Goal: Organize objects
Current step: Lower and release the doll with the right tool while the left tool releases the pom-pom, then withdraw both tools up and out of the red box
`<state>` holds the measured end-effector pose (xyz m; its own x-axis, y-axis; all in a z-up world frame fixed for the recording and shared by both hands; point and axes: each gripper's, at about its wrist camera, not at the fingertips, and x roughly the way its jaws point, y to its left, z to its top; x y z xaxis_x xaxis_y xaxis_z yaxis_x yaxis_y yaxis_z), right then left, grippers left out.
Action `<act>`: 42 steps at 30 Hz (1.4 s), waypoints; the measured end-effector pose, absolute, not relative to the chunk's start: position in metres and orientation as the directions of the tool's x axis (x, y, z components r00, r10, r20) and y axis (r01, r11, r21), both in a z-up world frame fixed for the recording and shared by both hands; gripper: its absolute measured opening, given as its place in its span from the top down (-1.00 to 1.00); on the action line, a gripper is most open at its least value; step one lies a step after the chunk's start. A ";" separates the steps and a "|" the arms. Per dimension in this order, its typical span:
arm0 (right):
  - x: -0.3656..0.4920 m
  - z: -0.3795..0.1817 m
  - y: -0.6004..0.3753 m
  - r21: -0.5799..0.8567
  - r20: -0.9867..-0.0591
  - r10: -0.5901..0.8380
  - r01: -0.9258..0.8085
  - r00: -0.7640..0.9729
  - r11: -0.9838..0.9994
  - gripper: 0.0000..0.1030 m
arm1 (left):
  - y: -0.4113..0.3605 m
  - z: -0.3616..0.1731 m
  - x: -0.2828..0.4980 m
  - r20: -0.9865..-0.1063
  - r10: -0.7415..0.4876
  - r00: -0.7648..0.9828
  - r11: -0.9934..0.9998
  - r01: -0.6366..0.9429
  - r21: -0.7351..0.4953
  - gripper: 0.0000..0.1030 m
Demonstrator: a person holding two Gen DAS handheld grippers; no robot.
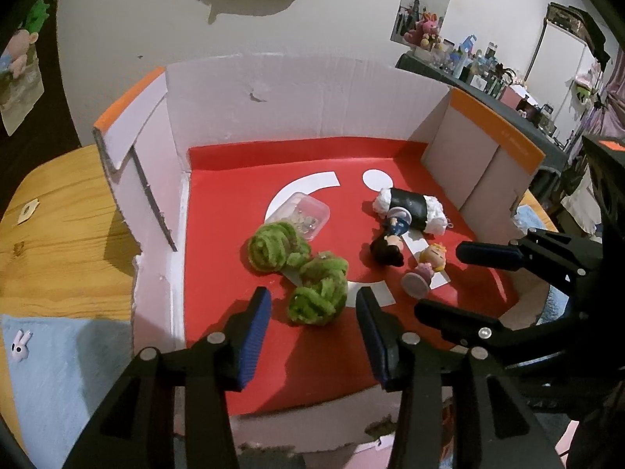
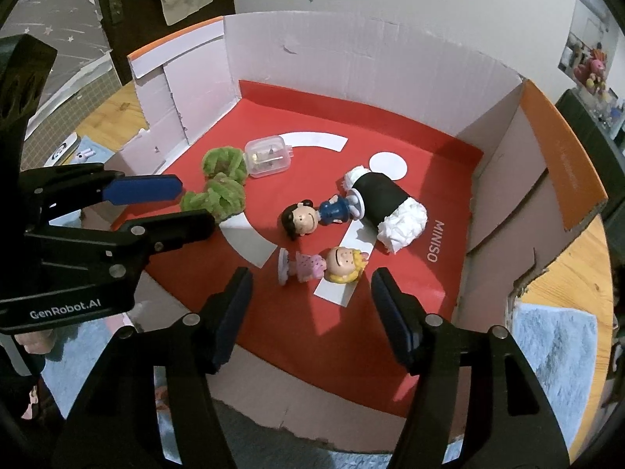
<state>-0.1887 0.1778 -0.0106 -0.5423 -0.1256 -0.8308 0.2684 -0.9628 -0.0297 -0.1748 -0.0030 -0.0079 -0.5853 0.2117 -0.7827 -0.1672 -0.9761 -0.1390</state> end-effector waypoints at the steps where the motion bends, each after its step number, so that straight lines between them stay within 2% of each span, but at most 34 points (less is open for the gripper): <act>1: -0.187 -0.011 0.178 -0.029 -0.830 -0.125 0.267 -0.544 -0.963 -0.28 | -0.004 -0.007 -0.173 -0.781 0.208 -0.588 -0.977 -0.164 -0.137 -0.02; 7: -0.184 -0.006 0.180 -0.023 -0.822 -0.130 0.260 -0.555 -0.965 -0.32 | -0.007 -0.003 -0.166 -0.774 0.197 -0.601 -0.980 -0.153 -0.130 -0.04; 11: -0.180 -0.003 0.180 -0.027 -0.814 -0.128 0.258 -0.566 -0.966 -0.37 | -0.008 -0.001 -0.163 -0.770 0.191 -0.608 -0.981 -0.148 -0.126 -0.19; 16: -0.173 0.000 0.178 -0.033 -0.806 -0.130 0.263 -0.578 -0.964 -0.44 | -0.007 0.002 -0.157 -0.763 0.187 -0.619 -0.982 -0.147 -0.121 -0.20; 19: -0.169 0.003 0.178 -0.029 -0.799 -0.135 0.263 -0.586 -0.964 -0.44 | -0.008 0.005 -0.154 -0.758 0.184 -0.626 -0.982 -0.145 -0.119 -0.30; 23: -0.162 0.008 0.178 -0.036 -0.786 -0.134 0.261 -0.603 -0.965 -0.59 | -0.010 0.011 -0.148 -0.747 0.181 -0.640 -0.983 -0.139 -0.119 -0.36; 25: -0.159 0.010 0.176 -0.040 -0.782 -0.133 0.262 -0.609 -0.964 -0.59 | -0.011 0.013 -0.145 -0.740 0.178 -0.648 -0.984 -0.135 -0.118 -0.44; 31: -0.153 0.012 0.174 -0.047 -0.774 -0.130 0.261 -0.619 -0.964 -0.60 | -0.012 0.015 -0.138 -0.733 0.173 -0.657 -0.985 -0.132 -0.114 -0.51; 34: -0.150 0.013 0.174 -0.050 -0.772 -0.127 0.258 -0.623 -0.965 -0.72 | -0.014 0.016 -0.135 -0.730 0.167 -0.663 -0.986 -0.125 -0.111 -0.54; 36: -0.146 0.015 0.174 -0.045 -0.766 -0.130 0.254 -0.629 -0.966 -0.73 | -0.015 0.016 -0.133 -0.728 0.170 -0.664 -0.985 -0.125 -0.115 -0.55; 40: -0.140 0.017 0.174 -0.040 -0.761 -0.134 0.253 -0.635 -0.967 -0.75 | -0.015 0.016 -0.128 -0.725 0.168 -0.668 -0.986 -0.123 -0.114 -0.71; 42: -0.136 0.018 0.173 -0.041 -0.758 -0.135 0.254 -0.638 -0.966 -0.82 | -0.015 0.016 -0.125 -0.721 0.169 -0.672 -0.985 -0.126 -0.115 -0.73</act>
